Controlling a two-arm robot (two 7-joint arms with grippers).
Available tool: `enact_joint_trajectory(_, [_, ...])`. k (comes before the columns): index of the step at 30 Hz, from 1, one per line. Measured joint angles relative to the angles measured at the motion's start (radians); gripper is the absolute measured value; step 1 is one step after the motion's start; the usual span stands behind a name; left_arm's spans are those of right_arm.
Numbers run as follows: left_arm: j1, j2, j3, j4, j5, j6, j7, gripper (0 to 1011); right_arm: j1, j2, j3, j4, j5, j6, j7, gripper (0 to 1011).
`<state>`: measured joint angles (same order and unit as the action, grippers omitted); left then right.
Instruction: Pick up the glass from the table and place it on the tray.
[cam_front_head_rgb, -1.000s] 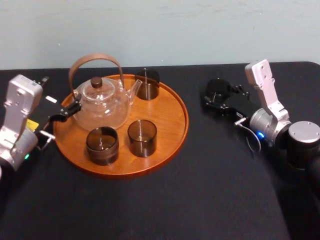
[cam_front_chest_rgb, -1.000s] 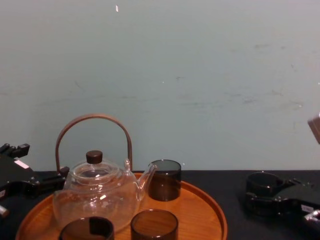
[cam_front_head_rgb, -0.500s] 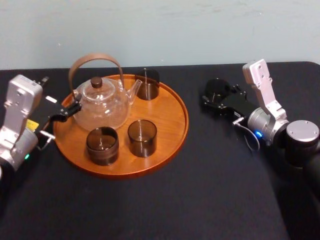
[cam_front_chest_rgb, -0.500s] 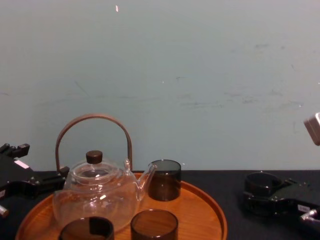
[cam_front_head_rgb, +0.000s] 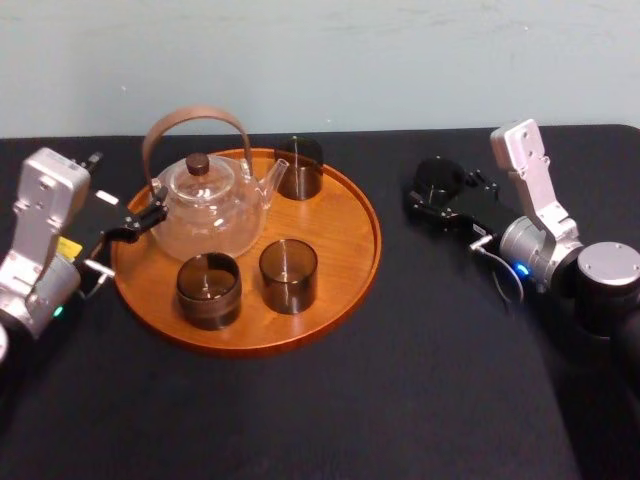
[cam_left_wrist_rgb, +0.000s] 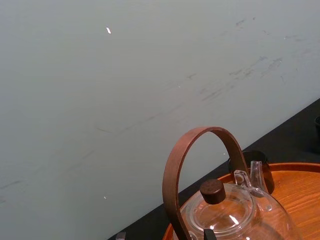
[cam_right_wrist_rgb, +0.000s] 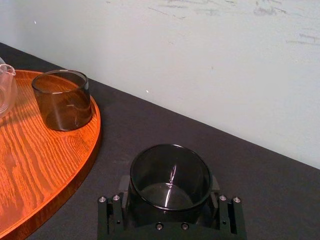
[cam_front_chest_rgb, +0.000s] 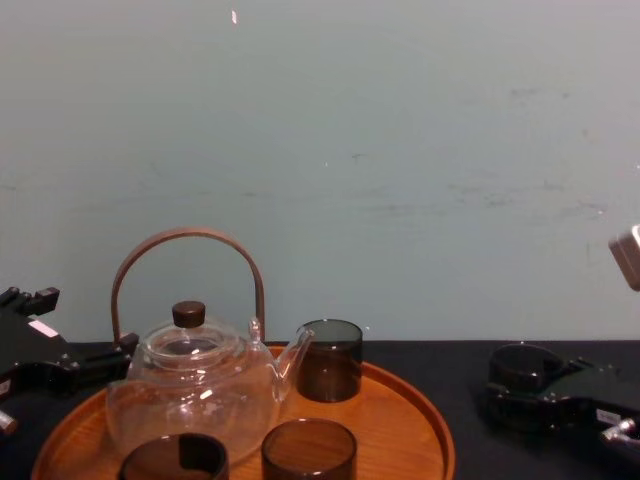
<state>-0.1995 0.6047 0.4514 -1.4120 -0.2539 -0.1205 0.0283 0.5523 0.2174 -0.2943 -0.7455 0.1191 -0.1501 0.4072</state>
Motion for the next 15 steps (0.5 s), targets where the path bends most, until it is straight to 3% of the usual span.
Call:
enact_joint_trajectory(10, [0.0, 0.0, 0.0, 0.0, 0.0, 0.0, 0.0, 1010, -0.009, 0.004, 0.003, -0.011, 0.008, -0.01, 0.021, 916])
enact_joint_trajectory(15, [0.0, 0.0, 0.0, 0.0, 0.0, 0.0, 0.0, 1010, -0.025, 0.015, -0.003, -0.051, 0.007, -0.005, 0.031, 916])
